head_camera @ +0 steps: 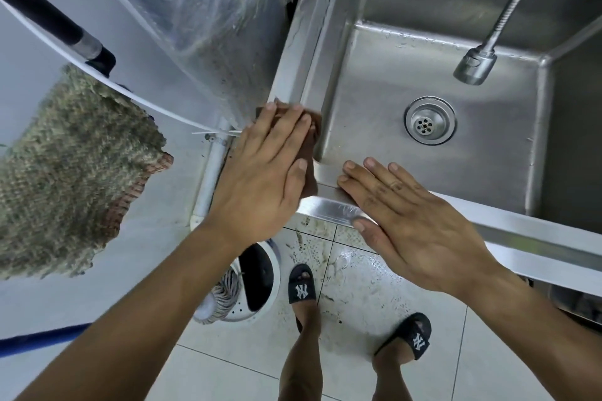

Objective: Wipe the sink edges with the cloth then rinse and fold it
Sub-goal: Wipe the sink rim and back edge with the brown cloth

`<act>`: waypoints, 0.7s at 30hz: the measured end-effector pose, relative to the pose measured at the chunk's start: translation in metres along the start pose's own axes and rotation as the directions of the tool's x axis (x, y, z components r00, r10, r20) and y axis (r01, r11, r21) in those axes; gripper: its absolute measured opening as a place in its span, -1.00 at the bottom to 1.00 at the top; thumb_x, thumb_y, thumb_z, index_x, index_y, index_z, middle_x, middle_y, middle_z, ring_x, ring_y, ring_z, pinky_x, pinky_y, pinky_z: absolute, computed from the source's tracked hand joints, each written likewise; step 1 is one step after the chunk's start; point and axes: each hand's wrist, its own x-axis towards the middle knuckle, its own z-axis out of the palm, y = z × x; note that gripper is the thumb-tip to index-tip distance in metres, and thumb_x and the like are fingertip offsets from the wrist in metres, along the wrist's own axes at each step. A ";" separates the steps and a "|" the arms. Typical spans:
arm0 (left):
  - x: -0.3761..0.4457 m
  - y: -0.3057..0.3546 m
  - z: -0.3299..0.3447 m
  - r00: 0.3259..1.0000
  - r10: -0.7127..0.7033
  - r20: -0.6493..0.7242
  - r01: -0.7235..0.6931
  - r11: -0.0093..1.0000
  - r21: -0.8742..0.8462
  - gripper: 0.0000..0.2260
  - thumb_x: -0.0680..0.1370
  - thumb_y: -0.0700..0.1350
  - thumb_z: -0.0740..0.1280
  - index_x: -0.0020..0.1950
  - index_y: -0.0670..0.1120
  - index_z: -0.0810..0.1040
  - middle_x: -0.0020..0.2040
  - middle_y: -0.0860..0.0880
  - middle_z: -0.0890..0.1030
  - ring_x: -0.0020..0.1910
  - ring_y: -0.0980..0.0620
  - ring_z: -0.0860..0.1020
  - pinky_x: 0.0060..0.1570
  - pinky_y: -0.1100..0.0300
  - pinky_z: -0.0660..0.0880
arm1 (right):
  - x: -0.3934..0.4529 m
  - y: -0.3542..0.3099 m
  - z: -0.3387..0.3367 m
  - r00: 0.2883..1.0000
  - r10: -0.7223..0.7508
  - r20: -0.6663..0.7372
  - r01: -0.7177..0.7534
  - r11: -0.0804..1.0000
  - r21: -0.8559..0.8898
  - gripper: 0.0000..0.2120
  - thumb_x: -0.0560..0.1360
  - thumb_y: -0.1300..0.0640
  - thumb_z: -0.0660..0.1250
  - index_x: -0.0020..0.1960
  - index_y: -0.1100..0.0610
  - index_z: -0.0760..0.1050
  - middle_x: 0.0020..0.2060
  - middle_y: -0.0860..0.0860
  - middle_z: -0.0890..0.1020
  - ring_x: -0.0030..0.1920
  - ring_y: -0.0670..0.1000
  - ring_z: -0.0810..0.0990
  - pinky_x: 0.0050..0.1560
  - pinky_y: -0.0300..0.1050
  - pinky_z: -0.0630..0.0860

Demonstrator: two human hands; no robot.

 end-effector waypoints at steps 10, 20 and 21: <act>0.042 -0.017 0.001 0.997 0.064 -0.036 -0.064 0.998 0.006 -0.50 0.72 -0.03 0.03 0.65 -0.15 0.20 0.68 -0.07 0.15 0.67 -0.15 0.00 0.61 -0.18 0.07 | 0.025 -0.013 -0.001 0.998 -0.065 0.006 0.065 0.998 0.017 -0.46 0.76 -0.06 -0.11 0.68 0.13 0.03 0.68 0.05 0.04 0.68 0.02 -0.07 0.67 0.04 -0.06; 0.078 -0.021 0.000 0.994 0.095 -0.055 -0.094 0.995 0.022 -0.49 0.70 -0.01 0.03 0.62 -0.19 0.26 0.65 -0.11 0.23 0.65 -0.21 0.07 0.61 -0.15 0.04 | 0.027 -0.016 -0.002 0.993 -0.067 -0.092 0.087 0.969 0.233 -0.52 0.75 0.01 0.03 0.61 0.15 0.28 0.61 0.03 0.29 0.65 -0.04 0.13 0.66 0.00 0.09; 0.075 -0.020 0.000 0.994 0.090 -0.062 -0.089 0.996 0.020 -0.49 0.70 -0.01 0.03 0.62 -0.19 0.25 0.65 -0.11 0.22 0.65 -0.20 0.07 0.62 -0.16 0.03 | 0.028 -0.015 -0.005 0.992 -0.008 -0.126 0.049 0.944 0.326 -0.54 0.74 0.04 0.07 0.59 0.16 0.32 0.59 0.03 0.33 0.64 -0.04 0.16 0.65 0.00 0.11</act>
